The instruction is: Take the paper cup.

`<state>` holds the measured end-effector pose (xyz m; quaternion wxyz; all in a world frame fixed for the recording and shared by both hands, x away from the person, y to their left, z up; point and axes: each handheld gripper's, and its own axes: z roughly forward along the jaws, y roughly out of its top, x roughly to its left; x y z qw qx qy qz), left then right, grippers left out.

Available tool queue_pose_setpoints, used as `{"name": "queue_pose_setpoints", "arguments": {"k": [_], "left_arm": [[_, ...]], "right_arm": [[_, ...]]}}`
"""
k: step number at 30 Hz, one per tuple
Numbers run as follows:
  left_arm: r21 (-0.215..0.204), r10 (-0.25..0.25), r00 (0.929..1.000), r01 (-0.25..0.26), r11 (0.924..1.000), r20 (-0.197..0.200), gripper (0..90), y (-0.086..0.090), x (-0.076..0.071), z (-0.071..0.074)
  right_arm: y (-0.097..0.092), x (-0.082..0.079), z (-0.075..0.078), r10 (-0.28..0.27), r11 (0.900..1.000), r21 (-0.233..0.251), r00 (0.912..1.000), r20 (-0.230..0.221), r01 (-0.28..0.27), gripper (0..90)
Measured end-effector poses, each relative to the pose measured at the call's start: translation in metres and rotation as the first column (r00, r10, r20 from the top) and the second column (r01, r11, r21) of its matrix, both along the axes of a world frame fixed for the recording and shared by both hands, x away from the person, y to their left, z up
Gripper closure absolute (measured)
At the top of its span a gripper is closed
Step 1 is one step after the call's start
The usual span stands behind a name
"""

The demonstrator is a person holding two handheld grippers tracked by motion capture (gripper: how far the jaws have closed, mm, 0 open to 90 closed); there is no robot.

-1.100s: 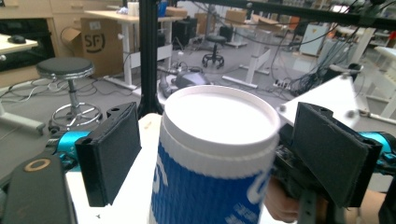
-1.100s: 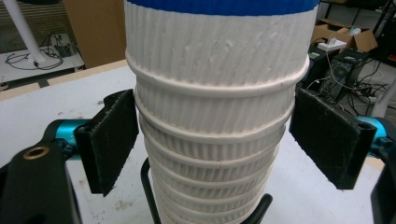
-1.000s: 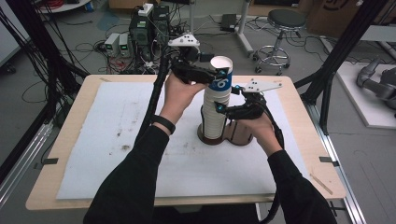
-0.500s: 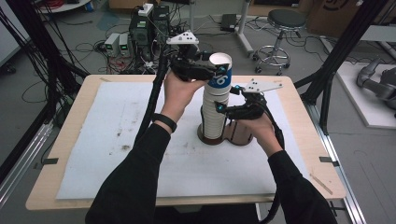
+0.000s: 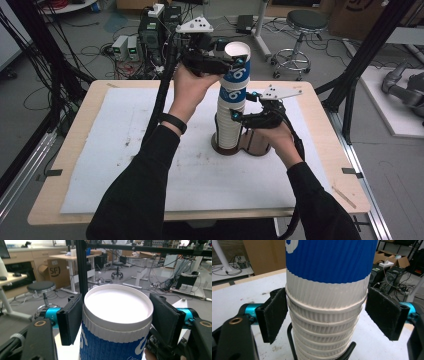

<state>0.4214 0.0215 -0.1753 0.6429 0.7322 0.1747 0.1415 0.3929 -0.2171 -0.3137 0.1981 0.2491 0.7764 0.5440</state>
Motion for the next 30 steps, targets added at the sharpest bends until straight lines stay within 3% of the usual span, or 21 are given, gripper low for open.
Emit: {"name": "queue_pose_setpoints", "arguments": {"k": [10, 13, 15, 18, 21, 30], "left_arm": [[-0.006, 0.010, 0.9989, -0.009, 0.9999, 0.045, 29.5, 0.007, -0.006, 0.021], [-0.038, 0.008, 0.9985, -0.006, 0.9993, 0.054, 29.5, 0.013, -0.010, 0.028], [-0.032, 0.017, 0.9967, -0.015, 0.9994, 0.080, 29.5, 0.018, -0.014, 0.034], [-0.045, 0.014, 0.9962, -0.010, 0.9989, 0.086, 29.4, 0.026, -0.021, 0.042], [0.000, 0.026, 0.9930, -0.027, 0.9996, 0.115, 29.4, 0.034, -0.032, 0.047], [0.022, 0.020, 0.9919, -0.023, 0.9995, 0.126, 29.4, 0.062, -0.065, 0.038]], "right_arm": [[0.000, 0.000, 0.000, -0.002, 1.0000, 0.003, 1.0000, 0.000, 0.002, 18.9], [0.000, -0.001, 0.000, -0.002, 1.0000, 0.004, 1.0000, -0.002, 0.002, 18.8], [0.000, 0.000, 0.000, -0.002, 1.0000, 0.003, 1.0000, 0.000, 0.002, 18.9], [0.000, 0.000, 0.000, -0.003, 1.0000, 0.004, 1.0000, -0.001, 0.003, 18.9], [0.000, 0.000, 0.000, -0.004, 1.0000, 0.005, 1.0000, -0.002, 0.004, 18.9], [0.000, -0.002, 0.000, -0.008, 1.0000, 0.005, 1.0000, 0.002, 0.008, 18.8]]}}
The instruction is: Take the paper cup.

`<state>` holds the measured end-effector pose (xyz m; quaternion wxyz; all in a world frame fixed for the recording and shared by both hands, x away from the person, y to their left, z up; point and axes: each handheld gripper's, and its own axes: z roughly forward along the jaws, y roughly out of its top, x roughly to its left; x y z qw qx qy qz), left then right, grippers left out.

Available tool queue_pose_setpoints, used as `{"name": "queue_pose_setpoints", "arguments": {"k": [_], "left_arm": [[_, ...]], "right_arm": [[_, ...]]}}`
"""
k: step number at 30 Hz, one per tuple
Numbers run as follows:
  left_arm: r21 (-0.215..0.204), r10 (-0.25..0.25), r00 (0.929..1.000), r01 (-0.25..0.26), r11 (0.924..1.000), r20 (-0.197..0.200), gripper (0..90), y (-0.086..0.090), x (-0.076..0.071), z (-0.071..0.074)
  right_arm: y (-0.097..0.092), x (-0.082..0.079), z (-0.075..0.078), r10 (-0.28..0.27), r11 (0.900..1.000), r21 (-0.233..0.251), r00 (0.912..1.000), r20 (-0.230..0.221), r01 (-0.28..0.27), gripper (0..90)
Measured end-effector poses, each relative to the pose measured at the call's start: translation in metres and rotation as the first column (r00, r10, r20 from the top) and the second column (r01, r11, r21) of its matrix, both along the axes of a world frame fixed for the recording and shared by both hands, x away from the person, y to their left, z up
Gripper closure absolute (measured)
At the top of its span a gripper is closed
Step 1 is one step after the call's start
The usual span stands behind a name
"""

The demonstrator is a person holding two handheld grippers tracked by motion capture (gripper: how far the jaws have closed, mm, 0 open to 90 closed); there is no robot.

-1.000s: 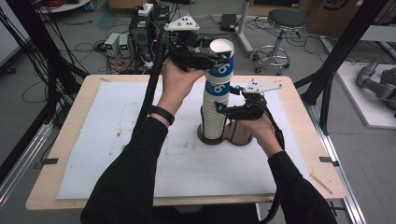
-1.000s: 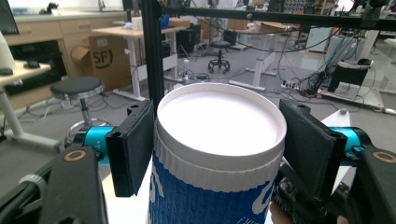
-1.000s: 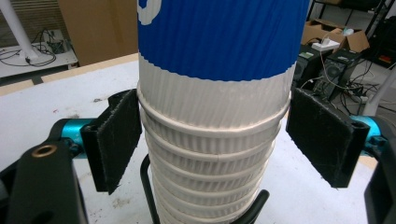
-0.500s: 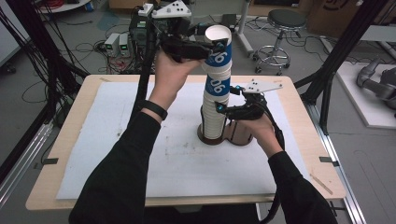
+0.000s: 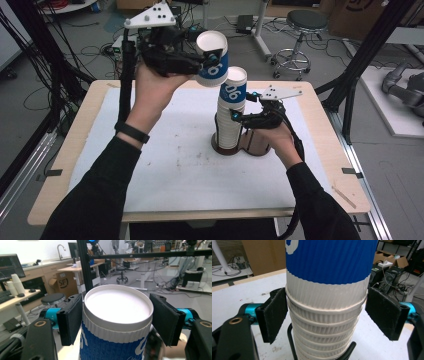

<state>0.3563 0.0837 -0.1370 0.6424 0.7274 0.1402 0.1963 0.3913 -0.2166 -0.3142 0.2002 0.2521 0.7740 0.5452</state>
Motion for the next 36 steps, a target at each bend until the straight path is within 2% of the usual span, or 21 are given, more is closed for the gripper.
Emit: {"name": "queue_pose_setpoints", "arguments": {"k": [2, 5, 7, 9, 14, 16, 20, 24, 28, 32, 36], "left_arm": [[-0.006, -0.004, 1.0000, 0.004, 1.0000, 0.002, 29.4, 0.007, -0.009, -0.007], [-0.044, -0.003, 0.9999, 0.003, 0.9990, -0.012, 29.4, 0.014, -0.020, -0.019], [-0.055, -0.002, 0.9995, 0.000, 0.9985, -0.031, 29.5, 0.018, -0.028, -0.030], [-0.036, -0.005, 0.9989, 0.004, 0.9993, -0.047, 29.4, 0.020, -0.034, -0.040], [-0.016, -0.010, 0.9984, 0.009, 0.9998, -0.055, 29.4, 0.025, -0.045, -0.063], [0.009, 0.005, 0.9985, -0.004, 1.0000, -0.054, 29.4, 0.026, -0.051, -0.075], [0.023, 0.028, 0.9979, -0.027, 0.9994, -0.058, 29.5, 0.029, -0.055, -0.092], [0.013, 0.031, 0.9949, -0.030, 0.9995, -0.096, 29.5, 0.034, -0.056, -0.113], [-0.022, 0.016, 0.9892, -0.019, 0.9996, -0.146, 29.5, 0.039, -0.056, -0.137], [-0.027, 0.011, 0.9842, -0.016, 0.9995, -0.177, 29.5, 0.041, -0.055, -0.157], [-0.016, 0.026, 0.9832, -0.029, 0.9994, -0.180, 29.5, 0.042, -0.055, -0.174]], "right_arm": [[0.000, 0.000, 0.000, -0.003, 1.0000, 0.001, 1.0000, -0.001, 0.003, 18.8], [0.001, 0.000, 0.000, -0.006, 1.0000, 0.000, 1.0000, 0.001, 0.006, 18.8], [0.001, -0.001, 0.000, -0.010, 0.9999, -0.003, 0.9999, 0.003, 0.010, 18.8], [0.001, -0.001, 0.000, -0.011, 0.9999, -0.007, 0.9999, 0.002, 0.011, 18.7], [0.001, -0.001, 0.000, -0.015, 0.9999, -0.008, 0.9999, 0.001, 0.015, 18.7], [0.002, -0.001, 0.000, -0.016, 0.9998, -0.007, 0.9999, 0.002, 0.016, 18.7], [0.002, -0.001, 0.000, -0.015, 0.9998, -0.008, 0.9999, 0.002, 0.015, 18.7], [0.003, -0.002, 0.000, -0.019, 0.9998, -0.011, 0.9998, 0.003, 0.019, 18.7], [0.003, -0.001, 0.000, -0.018, 0.9998, -0.011, 0.9998, 0.004, 0.018, 18.7], [0.003, -0.001, 0.000, -0.017, 0.9998, -0.011, 0.9998, 0.006, 0.017, 18.7], [0.003, -0.002, 0.000, -0.019, 0.9997, -0.014, 0.9998, 0.008, 0.019, 18.7]]}}
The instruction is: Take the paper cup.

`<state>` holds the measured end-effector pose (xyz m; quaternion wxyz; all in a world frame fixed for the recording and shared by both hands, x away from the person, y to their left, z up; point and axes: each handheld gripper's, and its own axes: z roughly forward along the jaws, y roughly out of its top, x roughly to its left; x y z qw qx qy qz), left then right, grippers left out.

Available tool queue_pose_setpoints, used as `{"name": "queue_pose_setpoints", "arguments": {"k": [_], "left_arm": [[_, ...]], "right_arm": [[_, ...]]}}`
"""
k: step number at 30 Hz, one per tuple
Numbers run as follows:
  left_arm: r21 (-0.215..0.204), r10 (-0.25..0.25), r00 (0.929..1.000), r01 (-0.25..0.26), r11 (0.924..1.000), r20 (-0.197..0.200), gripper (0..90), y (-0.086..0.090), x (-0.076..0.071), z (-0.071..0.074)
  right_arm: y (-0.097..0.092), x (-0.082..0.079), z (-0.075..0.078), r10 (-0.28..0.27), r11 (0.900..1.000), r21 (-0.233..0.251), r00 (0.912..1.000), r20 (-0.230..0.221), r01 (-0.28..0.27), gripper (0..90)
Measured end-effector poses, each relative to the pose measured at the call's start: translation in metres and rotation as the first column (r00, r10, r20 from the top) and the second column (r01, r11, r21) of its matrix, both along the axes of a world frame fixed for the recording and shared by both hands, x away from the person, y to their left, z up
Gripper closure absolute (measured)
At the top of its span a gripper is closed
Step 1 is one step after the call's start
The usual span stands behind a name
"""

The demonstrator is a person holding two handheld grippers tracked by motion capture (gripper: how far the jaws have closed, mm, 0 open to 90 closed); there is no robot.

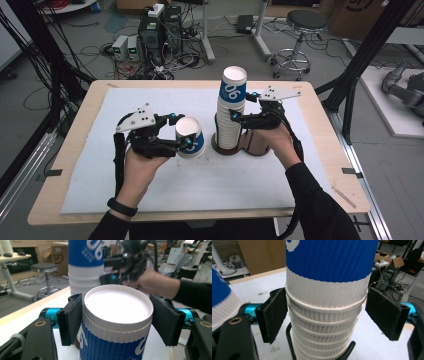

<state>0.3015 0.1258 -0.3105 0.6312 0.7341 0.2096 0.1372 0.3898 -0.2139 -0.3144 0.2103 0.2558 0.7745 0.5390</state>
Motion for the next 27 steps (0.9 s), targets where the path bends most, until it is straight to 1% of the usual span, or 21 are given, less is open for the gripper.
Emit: {"name": "queue_pose_setpoints", "arguments": {"k": [2, 4, 7, 9, 10, 13, 16, 21, 23, 27], "left_arm": [[0.004, 0.006, 1.0000, -0.006, 1.0000, -0.003, 29.5, 0.000, 0.001, -0.007], [-0.008, 0.005, 0.9999, -0.005, 1.0000, -0.012, 29.5, 0.001, 0.001, -0.014], [0.034, 0.013, 0.9997, -0.012, 0.9993, -0.022, 29.5, 0.000, 0.003, -0.021], [0.009, 0.007, 0.9992, -0.006, 0.9999, -0.038, 29.4, 0.002, 0.004, -0.027], [0.013, 0.008, 0.9992, -0.008, 0.9999, -0.039, 29.5, 0.003, 0.003, -0.028], [0.005, 0.001, 0.9991, -0.001, 1.0000, -0.043, 29.4, 0.003, 0.003, -0.031], [0.006, -0.003, 0.9991, 0.004, 1.0000, -0.042, 29.4, 0.002, 0.002, -0.032], [0.017, -0.007, 0.9992, 0.008, 0.9998, -0.040, 29.4, 0.003, 0.003, -0.035], [0.008, -0.013, 0.9988, 0.014, 0.9999, -0.048, 29.5, 0.003, 0.004, -0.036], [0.006, -0.013, 0.9988, 0.014, 0.9999, -0.048, 29.4, 0.004, 0.004, -0.037]], "right_arm": [[0.000, 0.000, 0.000, 0.000, 1.0000, -0.002, 1.0000, -0.001, 0.000, 18.7], [0.000, 0.000, 0.000, -0.002, 1.0000, -0.004, 1.0000, -0.001, 0.002, 18.7], [0.000, -0.001, 0.000, 0.000, 1.0000, -0.008, 1.0000, 0.000, 0.000, 18.7], [-0.001, -0.001, 0.001, -0.001, 1.0000, -0.009, 1.0000, -0.001, 0.001, 18.7], [-0.001, -0.001, 0.001, -0.001, 1.0000, -0.010, 1.0000, 0.002, 0.002, 18.7], [0.000, -0.002, 0.001, -0.005, 0.9999, -0.011, 1.0000, 0.000, 0.005, 18.7], [0.000, -0.003, 0.001, -0.005, 0.9999, -0.012, 1.0000, 0.000, 0.005, 18.7], [-0.001, -0.003, 0.002, 0.002, 1.0000, -0.007, 1.0000, -0.002, -0.002, 18.6], [0.000, -0.003, 0.002, -0.004, 0.9999, -0.011, 1.0000, -0.004, 0.004, 18.5], [0.001, -0.004, 0.003, -0.006, 0.9998, -0.018, 1.0000, 0.001, 0.006, 18.5]]}}
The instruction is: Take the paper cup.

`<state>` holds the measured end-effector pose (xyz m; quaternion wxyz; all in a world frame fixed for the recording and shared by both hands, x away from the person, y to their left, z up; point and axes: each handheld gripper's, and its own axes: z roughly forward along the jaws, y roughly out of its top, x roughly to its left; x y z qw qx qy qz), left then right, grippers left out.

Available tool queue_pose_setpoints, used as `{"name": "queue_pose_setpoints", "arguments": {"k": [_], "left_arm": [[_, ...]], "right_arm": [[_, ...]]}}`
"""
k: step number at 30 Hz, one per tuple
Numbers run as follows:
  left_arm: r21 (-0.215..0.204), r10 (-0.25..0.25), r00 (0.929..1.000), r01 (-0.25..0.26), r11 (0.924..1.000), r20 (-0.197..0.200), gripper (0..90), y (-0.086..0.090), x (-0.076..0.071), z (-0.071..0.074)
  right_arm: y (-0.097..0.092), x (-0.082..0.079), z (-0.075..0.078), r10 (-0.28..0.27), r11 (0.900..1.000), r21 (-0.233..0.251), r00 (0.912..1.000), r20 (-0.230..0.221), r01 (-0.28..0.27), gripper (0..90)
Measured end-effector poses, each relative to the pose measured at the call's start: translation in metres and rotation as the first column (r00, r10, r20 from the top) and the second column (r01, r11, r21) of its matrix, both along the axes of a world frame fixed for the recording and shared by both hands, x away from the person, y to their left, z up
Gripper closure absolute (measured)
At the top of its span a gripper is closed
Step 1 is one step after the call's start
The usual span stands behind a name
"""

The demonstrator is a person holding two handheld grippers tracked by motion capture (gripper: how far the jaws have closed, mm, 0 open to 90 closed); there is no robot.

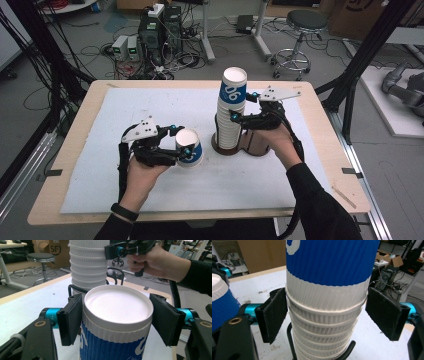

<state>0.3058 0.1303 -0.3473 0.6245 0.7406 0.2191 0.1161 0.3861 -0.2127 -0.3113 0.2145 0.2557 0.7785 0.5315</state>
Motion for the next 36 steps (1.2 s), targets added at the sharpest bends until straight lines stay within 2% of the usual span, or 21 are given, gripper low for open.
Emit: {"name": "queue_pose_setpoints", "arguments": {"k": [10, 18, 21, 27, 36], "left_arm": [[0.002, 0.004, 1.0000, -0.004, 1.0000, 0.007, 29.4, 0.005, 0.002, -0.001], [0.001, 0.002, 1.0000, -0.002, 1.0000, -0.005, 29.4, 0.005, 0.007, -0.004], [-0.002, -0.001, 1.0000, 0.001, 1.0000, 0.000, 29.4, 0.004, 0.007, -0.003], [0.000, -0.008, 0.9999, 0.008, 1.0000, 0.006, 29.4, 0.003, 0.008, -0.001], [-0.005, -0.006, 1.0000, 0.006, 1.0000, 0.008, 29.4, 0.005, 0.008, 0.000]], "right_arm": [[-0.001, 0.001, 0.000, -0.001, 1.0000, -0.002, 1.0000, 0.000, 0.001, 18.6], [-0.002, 0.000, 0.000, -0.001, 1.0000, -0.002, 1.0000, 0.003, 0.001, 18.6], [-0.003, -0.004, 0.003, 0.007, 0.9999, 0.010, 0.9999, 0.011, -0.007, 18.5], [-0.008, -0.011, 0.007, 0.010, 0.9999, -0.003, 0.9999, 0.007, -0.010, 18.5], [-0.029, -0.029, 0.007, -0.008, 0.9998, 0.015, 0.9997, 0.024, 0.008, 18.5]]}}
